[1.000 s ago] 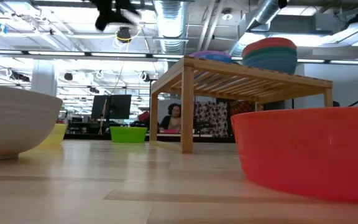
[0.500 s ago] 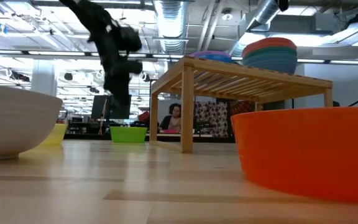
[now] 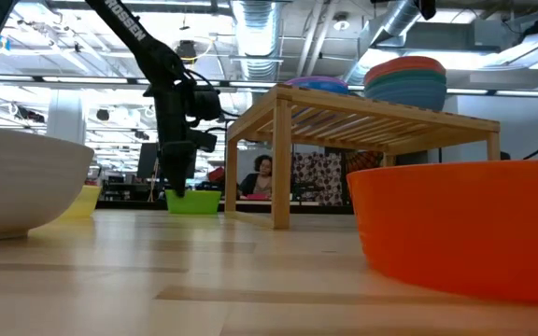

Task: Place and stack bowls onto a shelf
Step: Stack the small green bowl on top of the small violet bowl on the shelf

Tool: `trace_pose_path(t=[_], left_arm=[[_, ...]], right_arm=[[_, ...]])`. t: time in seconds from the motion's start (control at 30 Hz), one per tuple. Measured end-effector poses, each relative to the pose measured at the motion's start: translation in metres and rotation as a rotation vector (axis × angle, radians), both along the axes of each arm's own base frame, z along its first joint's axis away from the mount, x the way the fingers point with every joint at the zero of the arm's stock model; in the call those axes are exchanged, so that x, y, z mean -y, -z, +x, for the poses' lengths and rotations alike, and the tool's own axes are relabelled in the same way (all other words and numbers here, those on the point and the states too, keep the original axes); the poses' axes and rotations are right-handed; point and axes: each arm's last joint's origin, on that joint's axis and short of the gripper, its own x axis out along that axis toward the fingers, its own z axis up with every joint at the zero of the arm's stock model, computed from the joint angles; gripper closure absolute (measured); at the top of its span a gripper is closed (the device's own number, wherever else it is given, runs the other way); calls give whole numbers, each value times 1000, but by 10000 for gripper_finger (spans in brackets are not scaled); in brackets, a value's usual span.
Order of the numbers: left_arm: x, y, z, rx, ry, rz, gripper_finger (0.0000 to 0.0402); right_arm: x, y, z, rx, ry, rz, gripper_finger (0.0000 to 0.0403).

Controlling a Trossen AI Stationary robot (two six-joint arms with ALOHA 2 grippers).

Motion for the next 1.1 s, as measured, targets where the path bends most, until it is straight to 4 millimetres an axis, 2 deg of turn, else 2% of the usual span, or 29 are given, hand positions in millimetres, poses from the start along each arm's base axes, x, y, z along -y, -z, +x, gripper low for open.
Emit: trace_pose_path(t=[0.23, 0.37, 0.57, 0.77, 0.97, 1.1], left_arm=[[-5, 0, -2, 14, -15, 17, 255], [-6, 0, -3, -3, -36, 35, 297], [-6, 0, -3, 8, -75, 23, 385], [-2, -2, -5, 35, -89, -56, 400], [7, -24, -14, 48, -75, -50, 401], [16, -49, -23, 83, -71, -8, 401]], right_arm=[[0, 0, 0, 1, 1, 1, 382], [0, 0, 0, 1, 1, 1, 382], [0, 0, 0, 3, 2, 6, 382], [0, 0, 0, 4, 2, 7, 382], [0, 0, 0, 4, 2, 7, 382], [0, 0, 0, 4, 2, 7, 382]])
